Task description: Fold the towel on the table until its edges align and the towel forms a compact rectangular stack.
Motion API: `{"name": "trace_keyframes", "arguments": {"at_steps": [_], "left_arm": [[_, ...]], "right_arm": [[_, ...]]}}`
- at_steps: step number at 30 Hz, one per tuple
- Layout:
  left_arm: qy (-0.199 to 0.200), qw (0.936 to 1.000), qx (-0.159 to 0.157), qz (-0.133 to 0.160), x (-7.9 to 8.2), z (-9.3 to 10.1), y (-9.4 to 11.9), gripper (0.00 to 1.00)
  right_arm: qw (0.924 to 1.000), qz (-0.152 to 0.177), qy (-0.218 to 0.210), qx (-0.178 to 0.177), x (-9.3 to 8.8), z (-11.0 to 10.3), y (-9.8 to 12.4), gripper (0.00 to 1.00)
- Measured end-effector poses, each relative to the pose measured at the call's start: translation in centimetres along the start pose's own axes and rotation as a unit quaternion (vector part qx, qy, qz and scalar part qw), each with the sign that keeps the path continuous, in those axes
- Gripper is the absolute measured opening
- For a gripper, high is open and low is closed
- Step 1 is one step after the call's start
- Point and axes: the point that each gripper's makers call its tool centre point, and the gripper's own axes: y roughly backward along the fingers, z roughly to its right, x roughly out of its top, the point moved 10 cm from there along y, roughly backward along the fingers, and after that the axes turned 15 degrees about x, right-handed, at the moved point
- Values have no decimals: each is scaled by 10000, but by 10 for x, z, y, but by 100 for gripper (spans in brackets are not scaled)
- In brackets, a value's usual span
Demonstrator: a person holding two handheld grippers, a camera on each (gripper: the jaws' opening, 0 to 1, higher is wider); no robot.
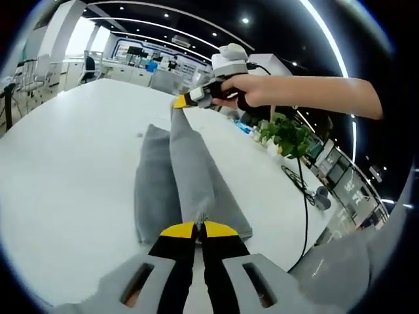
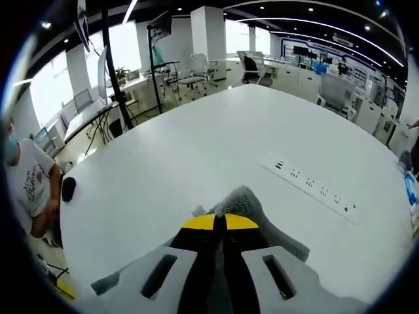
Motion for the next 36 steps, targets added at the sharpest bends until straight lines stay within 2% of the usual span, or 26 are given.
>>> {"name": "trace_keyframes", "arguments": {"at_steps": [8,11,21,29,36], "left_arm": [[-5,10000,-23,-56,-5,-13,0,4],[-44,10000,-55,-39,-1,-11,4,4],[71,9999,16,-89,-3,-19,3,4],[460,9989,49,-119,-9,-29,0,4],[960,9951,210,-134,-21,-45,-5,4]], "right_arm": [[10000,-55,42,44,2,-1,-10,0],[9999,-78,44,50,2,-2,-13,0],[9999,-123,57,71,2,-4,-21,0],[9999,-121,-57,65,-2,1,-29,0],[9996,-108,-243,64,-5,3,-36,0]]}}
